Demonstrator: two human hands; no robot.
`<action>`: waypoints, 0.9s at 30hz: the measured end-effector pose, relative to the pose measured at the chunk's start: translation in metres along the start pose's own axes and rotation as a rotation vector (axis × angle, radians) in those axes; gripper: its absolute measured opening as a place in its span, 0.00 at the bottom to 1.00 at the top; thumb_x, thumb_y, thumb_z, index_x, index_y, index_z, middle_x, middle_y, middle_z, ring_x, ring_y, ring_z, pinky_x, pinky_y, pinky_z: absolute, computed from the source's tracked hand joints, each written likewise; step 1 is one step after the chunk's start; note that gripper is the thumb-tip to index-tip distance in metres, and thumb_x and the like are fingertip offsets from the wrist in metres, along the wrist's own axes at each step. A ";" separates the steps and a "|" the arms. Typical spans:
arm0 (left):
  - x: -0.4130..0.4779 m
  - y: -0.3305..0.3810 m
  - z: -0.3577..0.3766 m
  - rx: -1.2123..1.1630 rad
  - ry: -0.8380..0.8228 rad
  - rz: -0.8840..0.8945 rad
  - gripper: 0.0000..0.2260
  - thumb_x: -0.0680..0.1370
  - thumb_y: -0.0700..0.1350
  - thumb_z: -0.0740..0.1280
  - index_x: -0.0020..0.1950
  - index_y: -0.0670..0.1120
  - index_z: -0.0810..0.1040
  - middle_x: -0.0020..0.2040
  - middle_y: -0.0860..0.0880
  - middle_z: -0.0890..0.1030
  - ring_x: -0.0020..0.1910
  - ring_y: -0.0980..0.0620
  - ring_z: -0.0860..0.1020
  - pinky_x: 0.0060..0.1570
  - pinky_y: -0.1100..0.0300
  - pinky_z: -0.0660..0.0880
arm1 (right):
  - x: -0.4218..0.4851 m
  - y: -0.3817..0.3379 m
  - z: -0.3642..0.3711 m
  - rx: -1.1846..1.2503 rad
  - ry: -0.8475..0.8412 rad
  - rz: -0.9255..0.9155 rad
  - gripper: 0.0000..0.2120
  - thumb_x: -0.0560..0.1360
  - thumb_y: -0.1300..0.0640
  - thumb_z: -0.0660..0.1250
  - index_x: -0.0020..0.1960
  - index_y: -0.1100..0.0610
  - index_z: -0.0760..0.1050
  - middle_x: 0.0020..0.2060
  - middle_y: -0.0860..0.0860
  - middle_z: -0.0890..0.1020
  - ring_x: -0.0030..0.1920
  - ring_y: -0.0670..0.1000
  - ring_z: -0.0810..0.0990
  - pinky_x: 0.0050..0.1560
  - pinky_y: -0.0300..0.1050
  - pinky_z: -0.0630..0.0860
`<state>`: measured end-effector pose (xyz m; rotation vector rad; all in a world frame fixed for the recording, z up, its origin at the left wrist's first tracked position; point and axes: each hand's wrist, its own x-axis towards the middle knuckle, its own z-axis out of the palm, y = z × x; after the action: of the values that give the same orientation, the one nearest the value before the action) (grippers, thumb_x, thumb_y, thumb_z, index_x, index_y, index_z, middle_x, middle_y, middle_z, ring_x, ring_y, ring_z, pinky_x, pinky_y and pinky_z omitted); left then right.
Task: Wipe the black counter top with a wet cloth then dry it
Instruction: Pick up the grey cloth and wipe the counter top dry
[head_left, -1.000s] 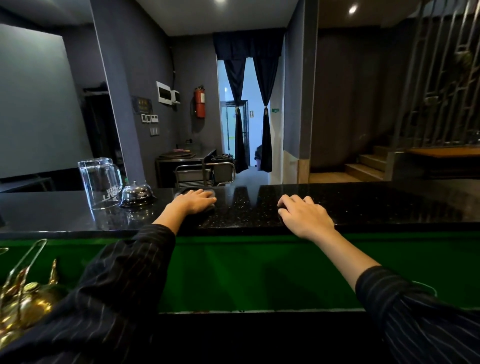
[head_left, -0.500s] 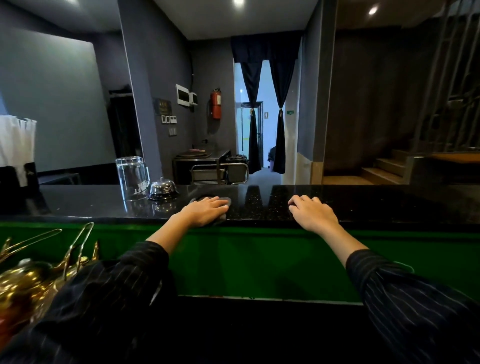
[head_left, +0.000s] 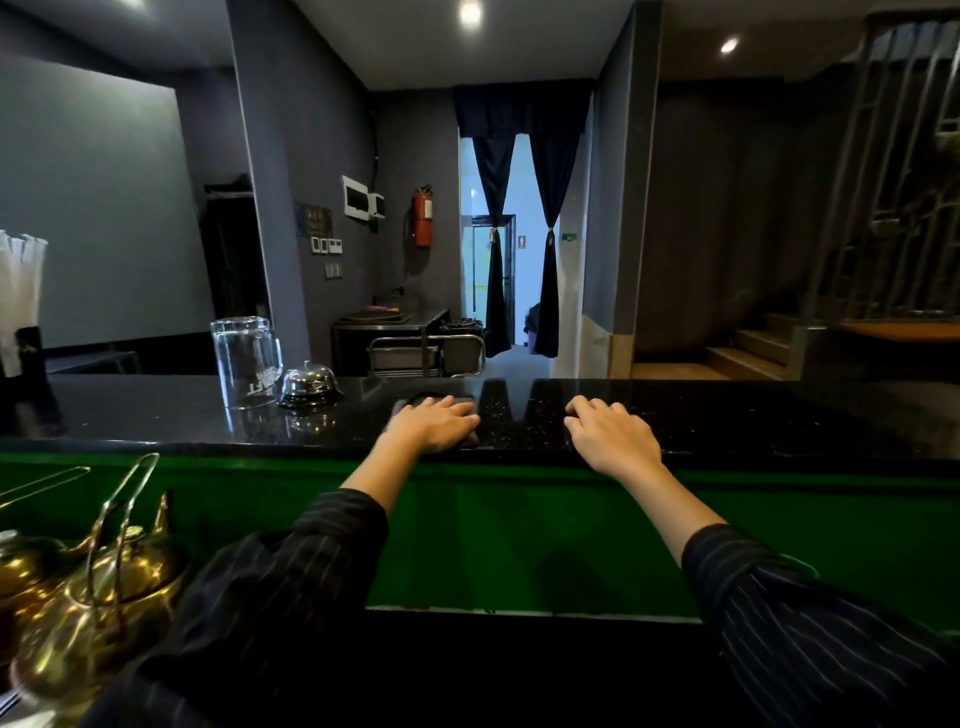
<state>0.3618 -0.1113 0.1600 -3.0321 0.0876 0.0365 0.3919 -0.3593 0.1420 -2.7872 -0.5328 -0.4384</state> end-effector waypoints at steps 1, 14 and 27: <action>0.008 0.018 -0.002 0.003 -0.001 0.037 0.42 0.62 0.69 0.36 0.72 0.53 0.60 0.78 0.45 0.55 0.76 0.39 0.54 0.70 0.36 0.54 | -0.001 -0.001 0.000 0.007 0.013 -0.009 0.17 0.82 0.49 0.48 0.67 0.52 0.67 0.64 0.54 0.75 0.63 0.59 0.72 0.58 0.56 0.68; 0.037 0.117 0.000 -0.053 0.172 0.041 0.36 0.69 0.65 0.36 0.73 0.54 0.60 0.76 0.49 0.60 0.73 0.41 0.60 0.69 0.39 0.59 | -0.045 0.206 -0.065 -0.158 0.132 0.171 0.21 0.81 0.47 0.47 0.68 0.52 0.68 0.62 0.54 0.78 0.62 0.60 0.75 0.66 0.62 0.64; 0.117 0.341 -0.036 -0.083 0.058 0.179 0.31 0.72 0.62 0.42 0.72 0.53 0.60 0.77 0.44 0.57 0.74 0.36 0.56 0.68 0.33 0.56 | -0.053 0.267 -0.079 0.389 0.052 0.298 0.21 0.83 0.50 0.46 0.72 0.53 0.64 0.69 0.57 0.71 0.67 0.62 0.68 0.64 0.55 0.65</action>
<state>0.4592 -0.4605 0.1563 -3.0983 0.3712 -0.0339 0.4308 -0.6405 0.1423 -2.4170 -0.1611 -0.3020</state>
